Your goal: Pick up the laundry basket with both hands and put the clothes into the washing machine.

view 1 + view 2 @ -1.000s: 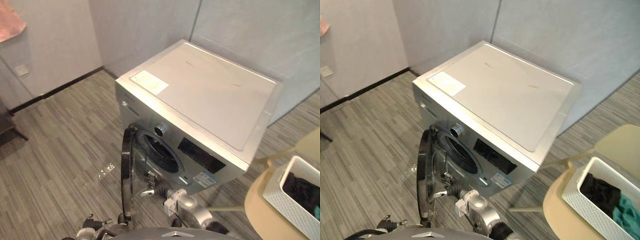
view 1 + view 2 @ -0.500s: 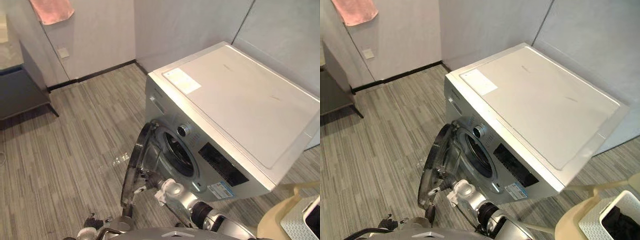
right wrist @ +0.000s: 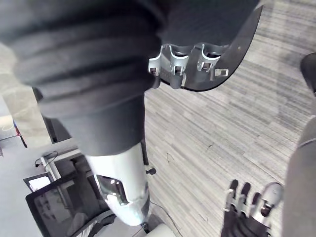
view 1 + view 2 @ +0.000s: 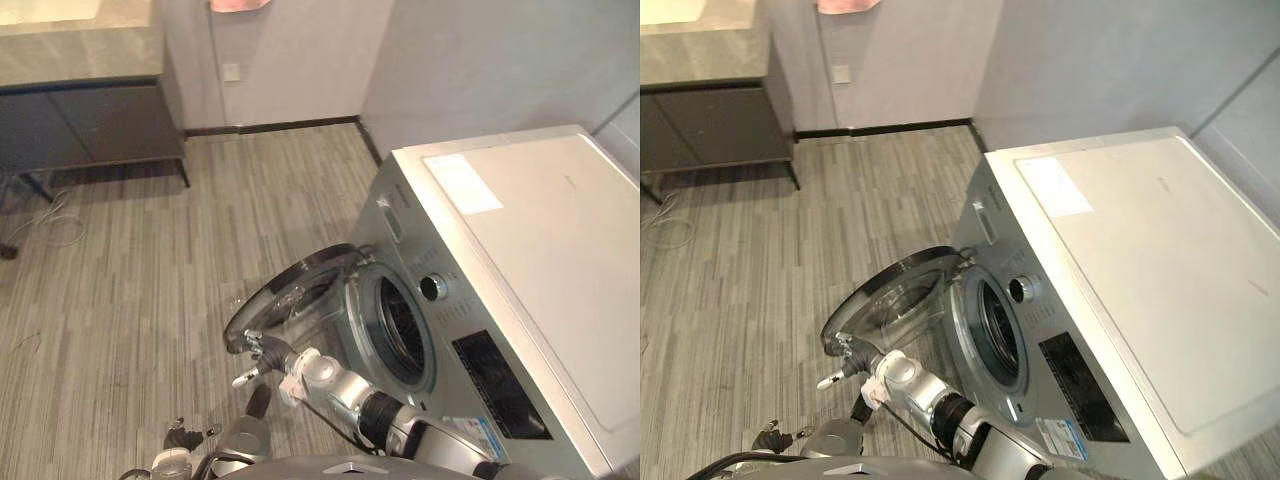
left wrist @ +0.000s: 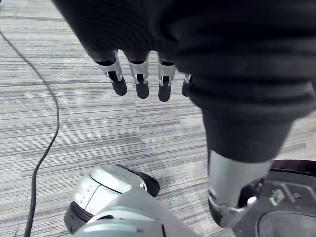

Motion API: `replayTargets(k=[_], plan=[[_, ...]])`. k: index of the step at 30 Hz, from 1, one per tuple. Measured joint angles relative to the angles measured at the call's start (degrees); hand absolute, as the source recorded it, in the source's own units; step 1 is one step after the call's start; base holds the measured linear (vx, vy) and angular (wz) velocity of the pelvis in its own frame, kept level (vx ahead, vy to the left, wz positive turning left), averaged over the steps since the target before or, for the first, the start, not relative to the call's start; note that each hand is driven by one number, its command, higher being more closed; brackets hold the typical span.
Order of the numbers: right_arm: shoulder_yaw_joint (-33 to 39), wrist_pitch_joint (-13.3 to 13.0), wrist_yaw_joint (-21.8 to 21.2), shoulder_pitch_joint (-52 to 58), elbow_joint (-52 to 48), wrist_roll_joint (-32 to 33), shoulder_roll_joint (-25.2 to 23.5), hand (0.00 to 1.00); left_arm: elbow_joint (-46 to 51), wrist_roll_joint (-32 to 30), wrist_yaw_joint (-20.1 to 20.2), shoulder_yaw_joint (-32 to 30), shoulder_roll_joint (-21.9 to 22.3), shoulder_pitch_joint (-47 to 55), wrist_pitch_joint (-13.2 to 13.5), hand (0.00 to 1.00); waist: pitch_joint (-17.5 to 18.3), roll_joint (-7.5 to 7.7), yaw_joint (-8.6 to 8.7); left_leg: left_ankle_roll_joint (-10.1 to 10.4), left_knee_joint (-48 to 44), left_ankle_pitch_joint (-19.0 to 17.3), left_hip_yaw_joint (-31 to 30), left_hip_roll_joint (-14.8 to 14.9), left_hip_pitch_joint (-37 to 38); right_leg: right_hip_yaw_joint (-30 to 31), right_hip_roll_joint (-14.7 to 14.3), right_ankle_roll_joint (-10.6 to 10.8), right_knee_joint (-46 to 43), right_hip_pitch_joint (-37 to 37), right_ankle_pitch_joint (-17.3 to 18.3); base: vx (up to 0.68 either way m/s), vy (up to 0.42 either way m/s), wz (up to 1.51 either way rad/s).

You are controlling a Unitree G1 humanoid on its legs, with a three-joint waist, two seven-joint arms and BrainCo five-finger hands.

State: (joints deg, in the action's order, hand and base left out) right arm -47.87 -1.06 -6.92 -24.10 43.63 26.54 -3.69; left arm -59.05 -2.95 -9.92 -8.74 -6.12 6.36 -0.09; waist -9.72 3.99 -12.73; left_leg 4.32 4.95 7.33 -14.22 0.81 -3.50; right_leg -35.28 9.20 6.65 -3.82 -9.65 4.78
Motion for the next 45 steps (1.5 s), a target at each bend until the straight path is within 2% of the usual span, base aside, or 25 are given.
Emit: replayTargets(k=[4, 8, 10, 11, 13, 14, 17, 20, 21, 23, 26, 29, 31, 35, 40, 45], plan=[[4.0, -1.1, 2.1, -1.4, -0.3, 2.7, -0.7, 0.00, 0.0, 0.5, -0.2, -0.4, 0.0, 0.0, -0.1, 0.00, -0.1, 0.16, -0.77, 0.0, 0.0, 0.1, -0.3, 0.1, -0.4, -0.3, 0.0, -0.5, -0.3, 0.1, 0.8, -0.04, -0.015, 0.11], [3.9, -1.3, 2.2, 0.0, -1.4, 3.0, -0.5, 0.00, -0.1, 0.4, -0.2, -1.9, 0.1, 0.1, -0.9, 0.00, -0.1, 0.61, -0.41, 0.1, 0.0, 0.0, 2.0, 1.0, -0.3, 2.1, -0.1, -0.5, -1.0, 1.7, 1.0, -0.04, -0.020, -0.33], [4.1, -1.4, 2.0, 4.4, -2.4, 2.8, 0.7, 0.00, -0.2, 0.4, -0.2, -2.8, 0.2, 0.7, -1.4, 0.00, -0.1, 0.96, 0.91, 0.5, 0.0, -0.7, 7.1, 2.2, 1.4, 7.5, -0.2, -0.7, -1.4, 3.2, 0.6, -0.03, -0.015, -1.04], [4.4, -1.4, 2.0, 5.4, -2.4, 2.8, 1.3, 0.00, -0.3, 0.3, -0.2, -2.8, 0.2, 0.8, -1.5, 0.00, 0.0, 0.99, 1.25, 0.6, 0.0, -0.9, 8.3, 2.4, 1.8, 8.5, -0.3, -0.7, -1.5, 3.6, 0.5, -0.02, -0.008, -1.03], [7.0, -1.2, 1.8, 10.2, -2.4, 2.5, 4.0, 0.00, -0.6, -0.1, -0.2, -2.8, 0.1, 0.9, -1.5, 0.00, 0.0, 1.08, 3.29, 0.3, 0.0, -1.6, 12.0, 3.0, 3.3, 12.3, -0.5, -0.2, -1.5, 4.1, -0.2, 0.00, -0.004, -0.81], [7.8, -1.1, 1.7, 11.5, -2.3, 2.2, 4.7, 0.00, -0.7, -0.2, -0.1, -2.8, 0.0, 0.9, -1.5, 0.00, 0.0, 1.09, 3.70, 0.3, 0.0, -1.8, 12.9, 3.2, 3.8, 13.1, -0.5, -0.2, -1.5, 4.3, -0.2, 0.00, -0.004, -0.70], [14.1, -0.8, 0.7, 17.8, -2.0, 1.6, 8.7, 0.00, -0.7, -0.7, 0.0, -2.2, -0.2, 0.8, -1.5, 0.00, 0.4, 1.30, 5.73, 0.5, 0.0, -2.6, 17.6, 3.9, 4.7, 17.8, -1.3, -0.2, -1.1, 6.1, -1.0, 0.03, 0.000, -0.83], [22.2, 0.2, 0.0, 22.1, 3.5, -3.2, 11.8, 0.00, -0.7, -0.7, 0.3, 0.2, -1.0, 0.2, -1.5, 0.00, 1.1, 0.97, 7.95, 0.5, 0.0, -3.2, 20.8, 4.1, 5.2, 21.0, -1.6, 0.0, -0.6, 7.5, -2.0, 0.05, 0.003, -0.51], [23.3, 0.3, 0.0, 22.5, 5.0, -4.3, 12.2, 0.00, -0.7, -0.6, 0.3, 0.5, -1.1, 0.0, -1.4, 0.00, 1.2, 0.87, 8.22, 0.5, 0.0, -3.3, 21.3, 4.1, 5.5, 21.6, -1.7, 0.0, -0.4, 7.4, -2.0, 0.08, 0.014, -0.52], [27.6, 1.1, 0.1, 24.5, 10.0, -8.0, 13.3, 0.00, -0.7, -0.6, 0.4, 2.3, -1.4, -0.4, -1.2, 0.00, 1.9, 0.22, 8.79, 0.5, 0.0, -3.5, 22.6, 3.9, 6.3, 23.1, -1.6, 0.1, 0.6, 7.1, -2.6, 0.06, 0.013, -0.34], [33.6, 1.2, 0.9, 25.3, 14.6, -9.1, 12.8, 0.00, -1.7, -0.3, 0.8, 4.2, -1.4, -0.9, -0.8, 0.00, 2.7, -0.98, 9.99, 0.6, 0.0, -3.6, 24.3, 3.9, 7.0, 24.2, -1.8, 0.2, 1.7, 6.8, -3.5, 0.02, 0.016, -0.23], [38.1, 1.1, 2.2, 24.9, 18.0, -10.5, 12.2, 0.00, -2.8, 0.3, 1.7, 5.6, -1.2, -1.4, -0.5, 0.00, 3.5, -2.22, 10.08, 0.4, 0.0, -4.2, 25.2, 3.9, 7.7, 25.2, -1.9, 0.2, 2.6, 6.3, -4.1, -0.02, 0.011, -0.17], [44.0, 1.0, 2.5, 24.8, 20.8, -11.3, 11.8, 0.00, -3.5, 0.5, 2.3, 6.6, -1.0, -1.4, 0.0, 0.00, 4.0, -2.95, 10.11, 0.1, 0.0, -4.4, 25.2, 3.8, 8.5, 25.2, -1.8, 0.3, 3.1, 5.6, -4.2, -0.05, 0.017, -0.01], [54.4, 1.5, 4.6, 25.0, 23.1, -13.7, 10.8, 0.00, -5.2, 0.4, 3.3, 6.6, -1.2, -1.4, 0.2, 0.00, 4.8, -2.93, 10.82, 0.1, 0.0, -4.5, 25.4, 3.8, 8.6, 25.3, -1.7, 0.1, 3.7, 5.6, -4.6, -0.07, 0.012, -0.03], [64.9, 2.7, 5.1, 26.2, 24.9, -15.6, 10.8, 0.00, -6.9, -0.6, 4.5, 5.8, -1.2, -1.1, 0.1, 0.00, 5.1, -3.10, 11.18, 0.3, 0.0, -4.9, 27.2, 3.9, 8.7, 26.8, -1.8, 0.0, 5.3, 5.6, -5.5, -0.05, 0.007, -0.16], [67.3, 2.8, 5.1, 27.9, 24.9, -15.7, 10.4, 0.00, -7.1, -1.1, 5.3, 2.4, -0.6, 0.0, 0.0, 0.00, 5.4, -3.39, 11.97, 0.5, -0.1, -5.0, 27.4, 4.4, 8.8, 26.9, -2.4, -0.6, 5.8, 5.2, -6.1, 0.01, -0.013, -0.03]])
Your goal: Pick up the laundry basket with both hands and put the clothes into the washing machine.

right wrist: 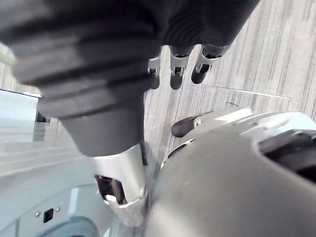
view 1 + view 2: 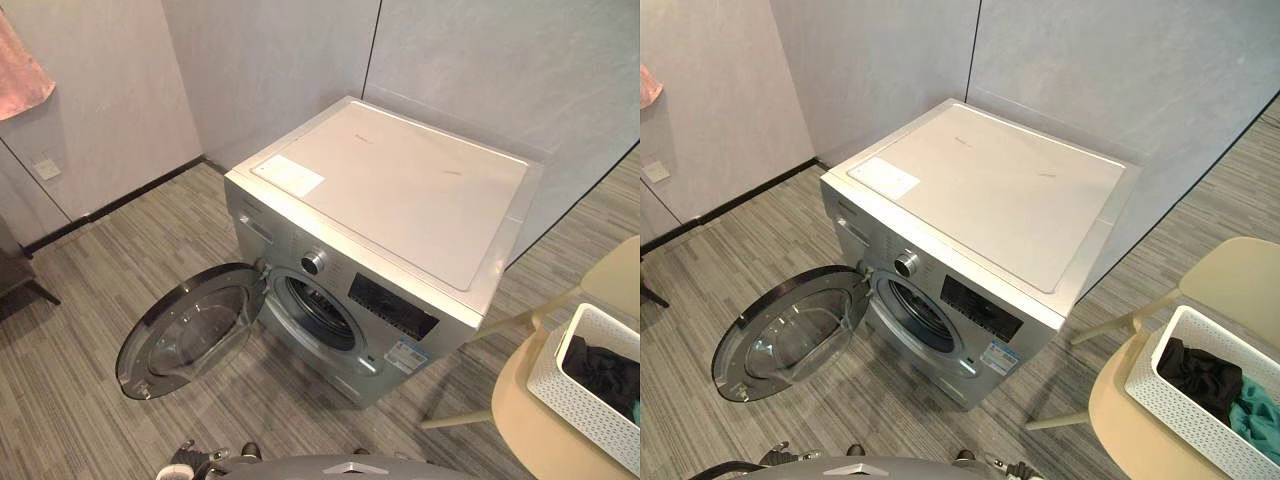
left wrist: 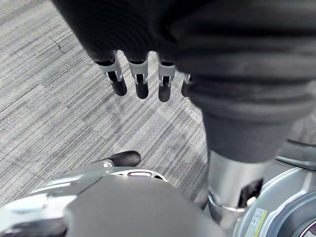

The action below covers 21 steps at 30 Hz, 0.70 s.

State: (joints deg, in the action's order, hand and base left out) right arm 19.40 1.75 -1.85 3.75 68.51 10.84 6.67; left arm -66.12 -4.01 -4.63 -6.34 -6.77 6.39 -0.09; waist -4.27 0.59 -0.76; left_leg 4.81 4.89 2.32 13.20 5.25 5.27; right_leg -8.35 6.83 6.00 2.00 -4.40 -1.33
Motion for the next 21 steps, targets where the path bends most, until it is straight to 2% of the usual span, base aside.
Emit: replayTargets(k=[1, 3, 4, 5, 8, 10, 11, 15, 16, 17, 20, 21], plan=[[-0.2, 0.0, 0.0, 0.0, -0.1, 0.0, 0.0, 0.00, 0.0, 0.1, 0.0, -0.8, 0.1, 0.2, 0.0, 0.00, 0.1, -0.08, -0.02, 0.3, -0.5, -0.2, 0.4, 0.5, -0.1, 0.1, -0.5, -0.1, 0.1, -0.2, -0.1, 0.05, -0.038, -0.03], [-1.2, -0.3, 0.0, -0.2, -0.1, 0.0, 0.2, 0.00, 0.2, 2.0, 0.0, -1.6, 0.1, 0.2, -0.1, 0.00, -0.1, -0.28, -0.18, 0.4, -7.4, -3.1, -0.1, 1.9, -2.7, 0.0, -1.1, -0.6, -0.4, -0.6, 0.3, 0.03, -0.049, 0.00], [-1.4, -0.3, 0.0, -0.6, -0.1, 0.0, 0.6, 0.00, 0.4, 2.9, 0.0, -2.4, 0.5, 0.2, 0.0, 0.00, -0.4, -0.87, -0.45, 0.6, -14.2, -6.4, -0.7, 3.5, -5.0, -0.2, -2.1, -1.0, -1.1, -1.0, 0.8, 0.00, -0.062, -0.02], [-2.5, -0.4, 0.1, -1.1, -0.1, 0.0, 0.9, 0.00, 1.0, 3.7, 0.0, -2.7, 1.0, 0.2, 0.1, 0.00, -0.9, -1.72, -0.66, 0.6, -19.8, -8.2, -1.5, 4.9, -6.7, -0.4, -2.8, -1.1, -1.9, -1.5, 1.3, -0.02, -0.070, 0.03], [-2.9, -0.7, 0.7, -2.0, -0.2, 0.1, 1.4, 0.00, 2.0, 3.9, 0.0, -2.6, 1.4, 0.0, 0.1, 0.00, -1.6, -2.57, -0.57, 0.7, -24.0, -8.5, -4.3, 5.1, -8.8, -1.7, -3.2, -1.2, -4.1, -1.5, 2.6, -0.04, -0.053, 0.27], [-1.8, -0.8, 1.4, -2.9, -0.1, 0.2, 1.9, 0.00, 2.6, 4.0, 0.0, -3.3, 2.9, 0.0, 0.1, 0.00, -2.3, -3.84, -0.93, 1.8, -25.1, -10.9, -6.9, 4.6, -8.6, -1.5, -3.1, -1.1, -5.9, -1.0, 3.2, -0.04, 0.047, 0.06], [-0.8, -0.8, 1.3, -3.9, -0.1, 0.3, 1.5, 0.00, 2.6, 4.0, 0.0, -4.1, 3.7, 1.1, 0.1, 0.00, -2.2, -4.55, -1.40, 1.4, -25.5, -13.5, -8.9, 3.6, -7.9, 0.1, -3.2, -1.1, -7.0, 0.0, 3.9, -0.04, 0.104, -0.39], [0.4, -0.7, 1.1, -4.3, -1.4, 0.3, -0.8, 0.00, 2.4, 3.9, 0.2, -5.8, 3.4, 1.8, -0.1, 0.00, -1.9, -3.40, -1.02, -0.2, -22.2, -13.8, -6.9, 1.7, -6.1, 3.5, -1.9, -1.2, -6.5, 0.6, 3.4, -0.05, 0.105, -0.34], [0.5, -0.4, 1.1, -3.4, -2.5, 0.3, -1.6, 0.00, 2.4, 3.9, 0.2, -6.9, 3.2, 2.2, -0.1, 0.00, -1.3, -1.90, -0.91, -1.0, -20.1, -13.2, -6.1, 0.9, -6.0, 4.6, -1.2, -1.5, -5.9, 1.2, 3.2, -0.04, 0.120, -0.34], [0.7, -0.4, 1.2, -1.8, -3.4, 0.6, -2.3, 0.00, 2.3, 3.8, 0.4, -7.6, 2.8, 2.6, -0.1, 0.00, -0.1, -1.48, -0.72, -1.2, -17.4, -11.9, -5.1, 0.1, -5.6, 4.9, -0.5, -1.8, -5.3, 2.4, 2.8, -0.01, 0.076, -0.33], [1.0, -0.3, 1.2, -0.6, -5.2, 1.2, -3.6, 0.00, 2.1, 3.7, 0.8, -7.9, 2.0, 2.5, -0.2, 0.00, 0.3, 0.03, 0.00, -1.3, -12.4, -9.8, -2.7, -0.8, -3.5, 6.5, 0.1, -2.3, -4.3, 3.8, 1.6, 0.08, 0.031, -0.42], [1.0, -0.3, 1.2, -0.3, -5.9, 1.1, -3.9, 0.00, 2.1, 3.7, 1.1, -8.7, 2.0, 2.3, -0.2, 0.00, 0.4, 0.62, -0.04, -0.9, -11.7, -9.5, -0.8, -0.7, -2.8, 7.9, -0.1, -1.6, -4.5, 4.5, 0.9, 0.05, 0.019, -0.65]])
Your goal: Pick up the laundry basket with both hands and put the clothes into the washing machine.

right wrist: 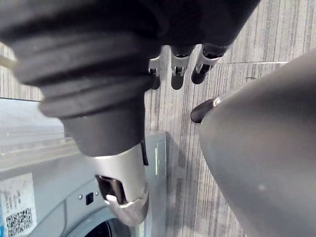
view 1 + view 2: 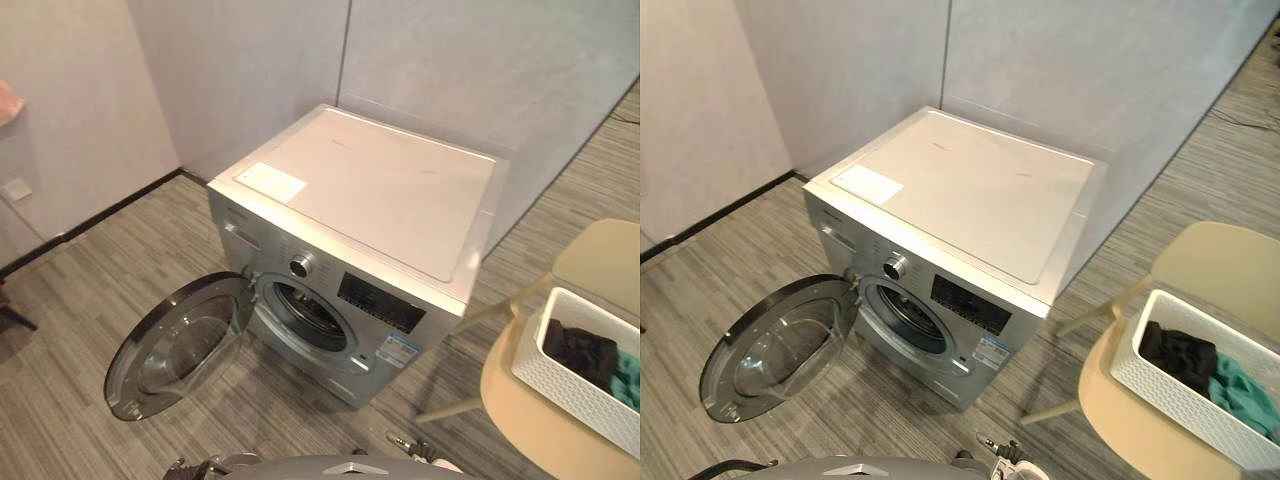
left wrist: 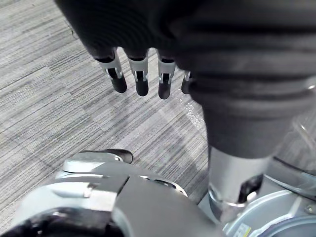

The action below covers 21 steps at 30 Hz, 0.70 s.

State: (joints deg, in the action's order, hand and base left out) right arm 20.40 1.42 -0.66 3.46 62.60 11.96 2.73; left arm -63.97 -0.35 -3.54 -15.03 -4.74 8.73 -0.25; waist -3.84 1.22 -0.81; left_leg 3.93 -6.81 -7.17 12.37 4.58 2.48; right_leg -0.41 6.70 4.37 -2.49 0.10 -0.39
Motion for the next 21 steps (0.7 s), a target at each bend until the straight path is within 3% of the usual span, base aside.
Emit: replayTargets(k=[2, 4, 5, 6, 7, 8, 11, 12, 13, 14, 15, 17, 20, 21], plan=[[0.0, 0.0, 0.0, 0.4, -1.0, 0.0, -0.2, 0.00, 0.0, 0.0, 0.0, -0.9, 0.1, -0.6, 0.0, 0.00, -0.4, -0.11, -0.01, -0.1, -0.1, -0.2, 3.4, 1.0, 0.5, 1.7, -0.9, 1.0, -1.0, 1.5, -0.9, 0.06, 0.003, -0.87], [0.3, -0.1, 0.0, 0.4, -1.5, 0.0, -0.6, 0.00, 0.0, -0.3, 0.1, -2.5, 0.7, -2.1, 0.0, 0.00, -0.3, -0.08, -0.37, -0.5, -1.1, -0.3, 6.9, 2.4, -0.3, 0.9, -2.2, -0.6, -1.8, 4.2, -4.2, 0.05, -0.017, -1.12], [0.9, -0.1, 0.2, 0.2, -2.9, 0.3, 0.1, 0.00, 0.5, -0.9, 0.0, -4.1, 1.5, -3.3, 0.0, 0.00, -1.5, -1.37, -1.00, -1.2, -0.5, 0.4, 10.5, 4.5, -0.2, -3.6, -2.6, -1.9, -4.5, 6.1, -3.7, 0.00, -0.048, -0.90], [1.4, -0.1, 0.2, 0.3, -3.5, 0.8, -0.1, 0.00, 0.9, -1.1, 0.0, -4.4, 1.5, -3.9, 0.0, 0.00, -1.9, -1.14, -0.79, -1.1, -0.4, 0.4, 11.2, 4.5, 0.4, -7.2, -1.4, -2.6, -9.7, 7.1, -0.4, 0.03, -0.067, -0.74], [2.3, -0.1, 0.2, 0.7, -3.8, 1.3, -0.3, 0.00, 1.5, -1.1, 0.0, -4.5, 1.6, -4.6, 0.0, 0.00, -2.3, -1.32, -0.46, -1.0, -0.5, 0.5, 12.1, 4.4, 1.6, -11.9, 1.8, -3.6, -17.9, 7.6, 4.8, 0.07, -0.049, -0.30], [3.1, 0.0, 0.3, 0.8, -3.7, 1.3, -0.5, 0.00, 1.8, -1.1, 0.0, -4.5, 1.7, -4.7, 0.0, 0.00, -2.2, -1.13, -0.46, -1.0, -0.7, 0.5, 12.7, 4.4, 2.2, -13.5, 3.3, -3.7, -20.6, 7.3, 6.2, 0.08, -0.077, -0.31], [7.8, 0.2, 0.4, 0.4, -2.4, 1.1, -1.2, 0.00, 2.6, -1.0, 0.1, -2.5, 2.1, -5.0, 0.3, 0.00, -1.8, -0.61, -0.46, 0.3, -0.8, 1.3, 14.1, 5.2, 3.9, -17.9, 12.6, -3.1, -27.5, 5.7, 9.0, 0.01, -0.191, -0.24], [9.6, 0.1, 1.2, -0.2, -0.8, 1.1, -1.1, 0.00, 2.5, -1.0, 0.1, -2.2, 1.8, -5.1, 0.2, 0.00, -1.6, -0.25, -0.54, 1.5, -0.9, 1.9, 14.4, 5.6, 3.6, -18.7, 16.5, -3.5, -27.6, 6.0, 8.3, 0.03, -0.324, -0.43], [11.0, 0.1, 2.0, -0.4, -0.1, 1.1, -0.9, 0.00, 2.5, -1.0, 0.1, -2.0, 0.4, -5.1, 0.2, 0.00, -0.9, 1.68, -0.65, 4.0, -1.0, 2.0, 14.0, 5.5, 3.3, -18.3, 17.7, -1.8, -24.2, 6.1, 3.5, 0.02, -0.460, -0.50], [11.4, 0.3, 2.2, -0.6, 0.9, 1.2, -1.0, 0.00, 1.9, -1.0, 0.0, -1.5, -0.1, -5.2, 0.2, 0.00, -0.9, 1.65, -0.63, 4.9, -0.7, 1.9, 13.6, 6.6, 3.1, -18.1, 15.4, -0.5, -22.4, 5.9, 4.8, -0.03, -0.493, -0.82], [11.6, 0.4, 2.2, -0.9, 2.1, 1.2, 0.6, 0.00, 0.2, -1.0, 0.1, -0.2, 0.3, -5.3, 0.1, 0.00, -0.1, -0.74, -1.04, 5.7, 0.5, 1.5, 11.2, 8.5, 1.9, -17.3, 10.9, 0.7, -16.1, 4.7, 4.4, -0.04, -0.387, -0.95], [11.3, 0.9, 2.4, -2.2, 3.0, 1.1, 2.0, 0.00, -0.6, -1.0, -0.1, 0.5, 0.6, -4.8, 0.1, 0.00, -0.1, -2.15, -1.06, 5.6, 1.8, 2.2, 9.7, 10.2, 1.7, -17.2, 6.4, 4.5, -6.9, 3.1, 2.3, -0.05, -0.237, -0.99], [9.5, 1.4, 2.4, -0.7, 3.6, 1.1, 2.5, 0.00, -0.6, -1.0, -0.9, 0.6, 0.6, -5.3, 0.1, 0.00, -0.3, -2.53, -0.05, 7.1, 0.8, 3.9, 9.5, 13.0, 2.8, -17.4, 3.0, 3.8, -5.1, 0.6, 2.0, -0.03, -0.199, -0.09], [8.3, 1.4, 2.4, -0.6, 3.6, 1.2, 2.2, 0.00, -0.5, -1.0, -1.2, 0.5, 0.3, -5.3, 0.1, 0.00, -0.5, -2.05, 0.17, 7.2, -0.5, 4.0, 9.5, 14.3, 2.7, -17.4, 2.2, 3.3, -4.9, 0.2, 2.4, -0.08, -0.114, -0.04]])
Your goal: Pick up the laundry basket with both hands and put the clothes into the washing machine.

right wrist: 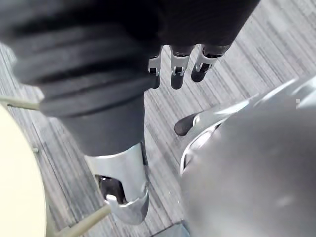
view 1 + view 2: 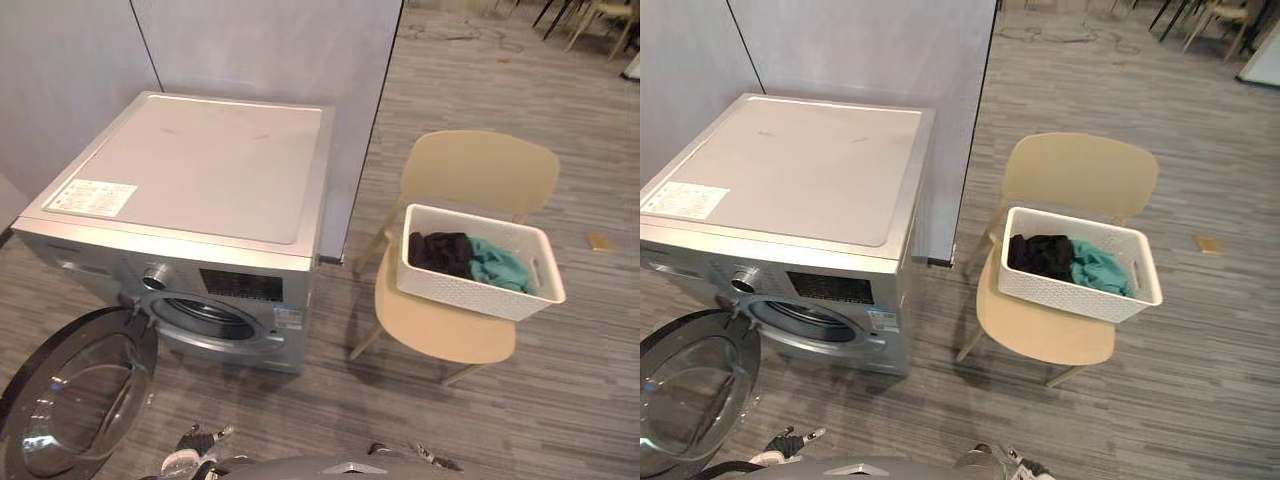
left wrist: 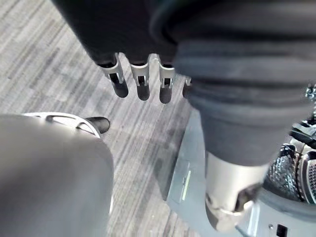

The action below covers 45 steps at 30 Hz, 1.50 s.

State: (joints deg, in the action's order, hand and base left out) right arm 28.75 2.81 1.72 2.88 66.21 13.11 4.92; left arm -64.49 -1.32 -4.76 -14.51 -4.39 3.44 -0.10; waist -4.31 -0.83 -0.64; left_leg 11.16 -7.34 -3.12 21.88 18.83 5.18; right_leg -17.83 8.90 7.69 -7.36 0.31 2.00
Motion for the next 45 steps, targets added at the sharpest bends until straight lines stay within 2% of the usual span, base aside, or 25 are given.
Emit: replayTargets(k=[2, 4, 5, 6, 7, 8, 10, 12, 13, 15, 18, 20, 21, 22, 24, 25, 28, 30, 32, 33, 34, 35, 38, 40, 45], plan=[[-2.1, -0.1, 0.0, -0.2, 0.0, 0.0, -0.2, 0.00, 1.0, 0.1, -0.3, -0.2, -0.6, 0.6, 0.0, 0.00, -0.7, 0.44, -0.12, 0.0, -6.4, 0.0, 0.0, 3.3, -2.3, 0.2, -2.4, -1.5, 2.0, -0.9, 0.3, -0.11, -0.124, -0.19], [-3.7, -0.4, 0.0, -0.5, -0.1, 0.0, -0.3, 0.00, 1.2, 0.3, -0.5, -0.4, -1.7, 0.8, 0.0, 0.00, -1.2, 1.37, -0.61, -3.6, -14.9, 1.2, 0.0, 6.1, -5.6, 1.4, -3.7, -2.3, 3.6, -2.0, -0.2, -0.10, -0.162, -0.27], [-4.1, -0.9, 0.0, -0.4, -0.1, 0.0, 0.1, 0.00, 1.2, 1.0, -0.8, -0.3, -1.9, 0.9, 0.0, 0.00, -1.4, 1.56, -1.00, -7.6, -20.0, 2.8, -1.3, 6.6, -8.1, 2.4, -4.0, -2.9, 4.6, -2.6, -0.6, -0.09, -0.154, -0.17], [-4.5, -1.1, 0.0, -0.6, -0.1, 0.0, 0.1, 0.00, 1.3, 1.1, -1.0, -0.3, -1.8, 0.9, 0.0, 0.00, -1.7, 2.06, -1.17, -7.4, -21.8, 2.2, -2.9, 6.3, -9.6, 3.2, -3.9, -3.1, 4.7, -2.6, -0.8, -0.08, -0.100, -0.26], [-5.3, -1.3, 0.0, -1.3, -0.1, -0.1, 1.5, 0.00, 1.4, 1.1, -1.1, -0.1, -0.9, 1.0, 0.0, 0.00, -2.2, 1.06, -1.68, -4.8, -23.7, -2.2, -7.2, 2.3, -10.7, 4.7, -3.3, -3.5, 4.9, -2.4, -1.0, -0.05, 0.062, -0.43], [-5.6, -1.4, 0.0, -1.7, -0.1, -0.1, 3.1, 0.00, 1.5, 1.1, -1.0, 0.3, 0.5, 1.6, 0.0, 0.00, -3.0, -0.79, -1.86, -3.2, -22.9, -7.0, -10.3, -4.5, -11.1, 6.7, -2.7, -3.8, 5.5, -1.9, -1.2, -0.05, 0.093, -0.55], [-5.9, -1.3, -0.1, -1.9, -0.2, -0.1, 4.0, 0.00, 1.4, 1.1, -1.0, 1.3, 1.8, 2.8, 0.0, 0.00, -3.0, -2.77, -2.13, -4.9, -14.6, -11.4, -11.2, -11.3, -9.6, 9.0, -3.0, -4.0, 7.6, -1.1, -1.7, -0.04, 0.114, -0.60], [-6.1, -1.0, -0.3, -1.3, -0.1, -0.3, 1.8, 0.00, 1.3, 1.1, -0.9, 1.1, 1.1, 3.9, -0.1, 0.00, -2.7, -2.00, -2.90, -4.6, -8.6, -12.4, -12.4, -14.8, -7.7, 11.0, -2.5, -4.0, 10.9, -1.3, -4.0, 0.05, 0.071, -0.47], [-6.2, -0.9, -0.4, -1.9, -0.1, -1.5, 1.7, 0.00, 1.1, 1.1, -0.7, 0.0, 1.0, 4.2, -0.2, 0.00, -2.8, -0.34, -3.46, -5.0, -7.7, -13.0, -16.1, -17.5, -7.0, 11.3, -2.1, -4.2, 10.0, -0.3, -6.2, 0.10, 0.059, -0.45], [-5.7, -0.9, -0.4, -2.0, 0.0, -2.3, 1.8, 0.00, 0.9, 1.2, -0.5, -2.3, 1.3, 4.3, -0.4, 0.00, -4.0, -0.74, -4.61, -7.9, -9.9, -14.4, -21.3, -19.8, -6.6, 13.1, -2.6, -2.7, 6.9, 0.2, -6.0, 0.07, 0.104, -0.50], [-4.3, -1.4, -0.3, -1.3, -0.9, -2.3, 1.3, 0.00, 0.8, 2.1, -0.1, -3.8, 2.2, 5.9, -0.6, 0.00, -3.8, -1.03, -4.52, -9.6, -8.9, -14.1, -18.3, -18.7, -2.1, 14.0, -3.0, -2.4, -4.0, 2.7, -1.3, 0.14, 0.057, -0.55], [-5.3, -1.7, -0.5, -1.0, -3.5, -2.2, -0.5, 0.00, 1.0, 2.3, 0.2, -5.3, 1.6, 6.1, -0.7, 0.00, -3.4, 0.11, -4.10, -10.4, -7.5, -13.6, -16.2, -19.6, -0.5, 14.0, -1.1, -1.2, -22.7, 12.2, 3.1, 0.19, -0.008, -0.43], [-5.4, -1.8, -0.6, -0.9, -4.6, -2.2, -1.2, 0.00, 1.0, 2.4, 0.1, -5.8, 1.1, 5.5, -0.8, 0.00, -3.3, 1.92, -3.51, -10.4, -7.5, -13.6, -15.7, -20.4, 1.1, 14.2, 0.2, -0.9, -31.1, 15.6, 3.0, 0.20, -0.042, -0.20], [-5.3, -1.9, -1.0, -0.9, -4.6, -2.2, -1.4, 0.00, 1.3, 2.4, 0.2, -6.5, 1.0, 5.1, -0.8, 0.00, -3.5, 2.00, -3.02, -10.4, -7.6, -13.6, -15.9, -20.6, 2.3, 13.9, 0.9, -0.7, -34.2, 16.4, 2.6, 0.26, -0.095, 0.00], [-5.0, -1.9, -1.4, -0.7, -4.6, -2.2, -1.7, 0.00, 2.3, 2.3, 0.2, -8.1, 1.9, 4.1, -0.8, 0.00, -3.3, 1.42, -2.60, -10.4, -5.9, -13.6, -17.1, -19.8, 5.2, 12.4, 2.0, -0.8, -36.4, 15.5, 2.6, 0.22, -0.117, 0.17], [-4.7, -1.9, -1.4, -0.8, -5.4, -2.2, -1.2, 0.00, 3.3, 2.4, 0.1, -8.2, 2.6, 3.2, -0.7, 0.00, -3.1, 1.06, -2.04, -10.4, -3.8, -13.6, -17.6, -19.1, 6.6, 10.5, 3.0, -2.6, -38.0, 16.0, 4.9, 0.16, -0.113, 0.29], [-0.9, -1.5, -1.5, -0.2, -6.8, -1.9, -2.0, 0.00, 3.6, 2.4, 0.1, -8.1, 3.3, 0.9, -0.6, 0.00, -3.0, 0.57, -2.13, -10.2, -3.1, -13.6, -19.6, -17.4, 7.0, 9.4, 6.9, -2.9, -33.2, 16.0, 9.0, 0.18, -0.179, 0.31], [0.8, -1.3, -1.4, -0.2, -7.1, -1.8, -2.2, 0.00, 3.7, 2.2, 0.2, -8.2, 3.6, 0.6, -0.6, 0.00, -2.9, -0.01, -1.90, -9.1, -3.2, -14.3, -20.4, -14.9, 7.1, 10.1, 7.7, -3.3, -25.4, 15.5, 7.8, 0.18, -0.288, 0.19], [1.0, -1.1, -1.3, -0.1, -7.0, -1.9, -2.4, 0.00, 3.7, 2.2, 0.2, -9.1, 3.7, 0.8, -0.6, 0.00, -2.8, 0.28, -2.13, -7.4, -3.3, -15.2, -20.6, -12.4, 8.0, 11.1, 8.1, -2.9, -16.6, 14.3, 3.0, 0.21, -0.407, 0.07], [1.2, -0.7, -1.4, 1.0, -6.9, -1.9, -3.2, 0.00, 4.3, 1.5, 0.1, -10.9, 3.5, 1.6, -0.6, 0.00, -1.8, 1.91, -2.01, -5.7, -3.1, -16.1, -21.2, -11.3, 8.8, 11.1, 9.2, -2.3, -12.7, 12.7, -3.4, 0.22, -0.497, 0.17], [1.8, -0.6, -1.5, 1.3, -6.8, -1.8, -3.3, 0.00, 4.6, 1.0, 0.2, -11.5, 3.8, 2.1, -0.5, 0.00, -1.5, 1.65, -1.82, -4.7, -3.0, -16.7, -22.0, -10.2, 9.5, 10.8, 9.1, 4.4, -13.7, 12.4, -1.2, 0.25, -0.596, 0.24], [3.0, -0.6, -1.6, 1.1, -6.7, -2.2, -2.6, 0.00, 4.5, 0.9, 0.2, -12.6, 5.1, 2.4, -0.5, 0.00, -0.8, 0.05, -1.62, -3.9, -2.5, -16.7, -22.4, -7.5, 9.9, 8.8, 7.3, 4.0, -16.7, 12.7, 1.4, 0.16, -0.383, 0.35], [7.6, -0.3, -1.6, 0.9, -4.2, -2.1, -1.6, 0.00, 3.9, 1.0, 0.3, -14.0, 6.7, 2.5, -0.1, 0.00, 0.5, -1.20, -0.80, -2.5, -2.7, -8.8, -25.7, -4.2, 8.8, 5.4, 5.6, 0.7, -24.1, 13.5, 8.8, 0.22, -0.474, 0.39], [8.1, -0.2, -1.6, 0.7, -2.3, -2.3, -0.5, 0.00, 2.8, 1.2, 0.2, -13.0, 6.6, 2.4, -0.1, 0.00, 1.2, -2.29, -0.25, -2.3, -5.0, -5.2, -28.6, -2.2, 6.5, 2.8, 3.8, -1.0, -23.3, 11.9, 10.2, 0.27, -0.508, 0.42], [5.0, -0.2, -1.5, -0.3, 0.1, -2.2, 0.1, 0.00, 3.0, 2.7, 0.1, -8.3, 3.8, 2.2, 0.0, 0.00, 1.0, -1.33, -0.32, -3.6, -19.8, 8.9, -32.3, 0.2, -2.7, -0.3, -2.4, -4.8, -13.8, 5.3, 8.9, 0.17, -0.333, 0.06]])
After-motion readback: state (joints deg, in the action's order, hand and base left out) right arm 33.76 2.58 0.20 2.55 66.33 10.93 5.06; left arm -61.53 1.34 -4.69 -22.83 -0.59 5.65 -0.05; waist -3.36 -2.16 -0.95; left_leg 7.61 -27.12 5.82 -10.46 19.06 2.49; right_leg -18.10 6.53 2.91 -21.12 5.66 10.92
